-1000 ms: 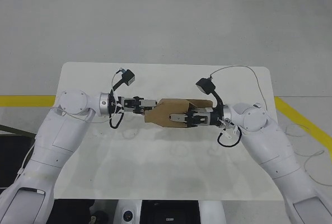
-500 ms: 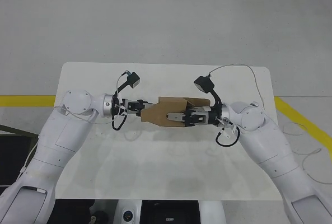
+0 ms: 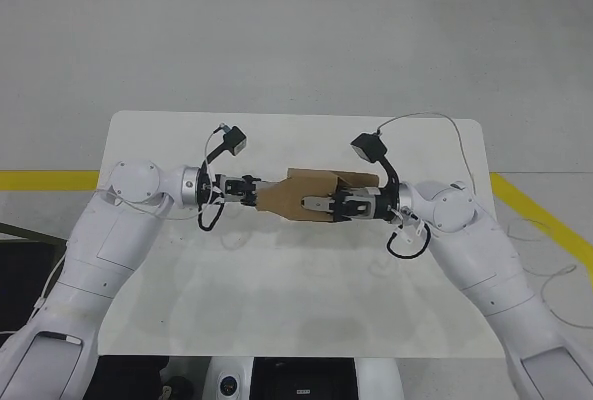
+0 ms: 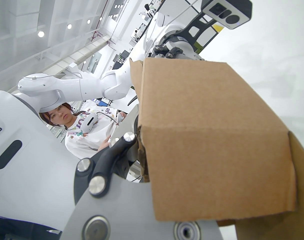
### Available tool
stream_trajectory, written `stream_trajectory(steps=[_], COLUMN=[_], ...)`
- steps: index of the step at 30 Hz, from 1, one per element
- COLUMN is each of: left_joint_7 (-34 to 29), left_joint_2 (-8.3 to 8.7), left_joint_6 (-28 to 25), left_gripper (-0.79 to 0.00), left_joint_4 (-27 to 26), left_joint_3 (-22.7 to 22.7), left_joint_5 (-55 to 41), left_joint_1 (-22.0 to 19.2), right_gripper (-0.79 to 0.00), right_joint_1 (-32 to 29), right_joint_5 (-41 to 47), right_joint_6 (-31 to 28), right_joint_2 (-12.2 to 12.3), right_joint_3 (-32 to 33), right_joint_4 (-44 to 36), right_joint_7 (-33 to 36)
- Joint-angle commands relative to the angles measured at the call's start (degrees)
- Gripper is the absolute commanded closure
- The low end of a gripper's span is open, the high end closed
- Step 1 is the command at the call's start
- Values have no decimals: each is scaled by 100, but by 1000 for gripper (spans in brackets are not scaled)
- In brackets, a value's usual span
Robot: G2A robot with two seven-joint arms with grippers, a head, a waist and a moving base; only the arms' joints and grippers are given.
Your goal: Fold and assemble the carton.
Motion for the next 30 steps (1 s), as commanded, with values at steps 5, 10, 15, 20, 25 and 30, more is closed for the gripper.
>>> stream_trajectory(steps=[5, 10, 15, 20, 25, 30], left_joint_7=[163, 237, 158, 283, 354, 423], left_joint_2=[40, 58, 60, 64, 72, 70], left_joint_6=[-25, -13, 17, 284, 504, 606], left_gripper=[-785, -785, -785, -785, -785, -785], left_joint_4=[-46, -261, -470, -333, -249, -211], left_joint_3=[-204, -279, -185, -147, -167, -201], left_joint_5=[-43, -71, 111, 284, 256, 126], left_joint_1=[30, 96, 130, 114, 148, 169], right_gripper=[0, 0, 0, 0, 0, 0], right_joint_1=[-51, -125, -164, -148, -124, -106], right_joint_5=[-358, -579, -693, -631, -543, -446], right_joint_6=[91, 216, 277, 229, 163, 134], right_joint_2=[63, 87, 94, 89, 91, 81], right_joint_3=[235, 317, 341, 337, 335, 276], right_joint_4=[103, 77, -1, -124, -195, -253], right_joint_7=[-191, -392, -503, -491, -387, -278])
